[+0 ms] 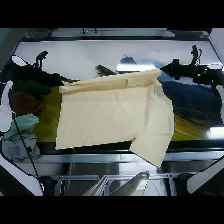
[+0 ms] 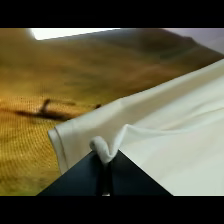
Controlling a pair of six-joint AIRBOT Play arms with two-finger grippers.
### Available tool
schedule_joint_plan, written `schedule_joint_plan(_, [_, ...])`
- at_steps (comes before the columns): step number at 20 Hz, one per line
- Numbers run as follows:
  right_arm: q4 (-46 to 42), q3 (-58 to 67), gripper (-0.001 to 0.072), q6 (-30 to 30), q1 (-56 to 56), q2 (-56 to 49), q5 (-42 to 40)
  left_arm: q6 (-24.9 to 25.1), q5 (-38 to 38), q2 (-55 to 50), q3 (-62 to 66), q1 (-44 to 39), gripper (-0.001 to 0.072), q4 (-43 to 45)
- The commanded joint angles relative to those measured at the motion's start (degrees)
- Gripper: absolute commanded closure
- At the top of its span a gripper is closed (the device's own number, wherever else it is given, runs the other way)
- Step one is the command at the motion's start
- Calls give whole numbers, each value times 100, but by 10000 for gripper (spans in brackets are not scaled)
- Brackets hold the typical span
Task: Fold the shirts.
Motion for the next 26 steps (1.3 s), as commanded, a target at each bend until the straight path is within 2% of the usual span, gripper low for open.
schedule_joint_plan(1, [-278, -33, 698, -79, -164, 35, 533, -175, -168, 13, -2, 114, 698, 153])
schedule_joint_plan(7, [-531, -957, 698, -114, -166, 129, 457, -127, -236, -46, -2, -116, 697, 155])
schedule_joint_plan(14, [-1200, -1036, 697, -20, -160, 122, 214, -31, -205, -177, -2, -240, 698, 186])
schedule_joint_plan(17, [-1484, -1036, 695, 114, -125, 118, 240, -55, -317, -173, -2, -243, 695, 634])
schedule_joint_plan(18, [-1541, -1034, 680, 127, -120, 118, 337, -63, -459, -170, 0, -243, 623, 721])
schedule_joint_plan(19, [-1547, -1029, 529, 131, -131, 129, 442, -72, -632, -160, 0, -240, 422, 723])
schedule_joint_plan(20, [-1550, -1019, 374, 131, -170, 164, 595, -72, -815, -109, 0, -205, 369, 765])
schedule_joint_plan(21, [-1554, -1016, 323, 133, -227, 223, 737, -72, -949, -35, 39, -168, 369, 752])
schedule_joint_plan(23, [-1635, -1016, 325, 295, -391, 424, 911, -138, -1408, 59, 398, -72, 369, 704])
schedule_joint_plan(24, [-1738, -1016, 361, 459, -490, 549, 1025, -238, -1646, 114, 643, -28, 369, 708])
schedule_joint_plan(25, [-1838, -1019, 456, 562, -579, 680, 1176, -452, -1725, 181, 826, 15, 368, 710])
schedule_joint_plan(26, [-1882, -1019, 631, 671, -671, 815, 1392, -745, -1792, 289, 935, 90, 368, 710])
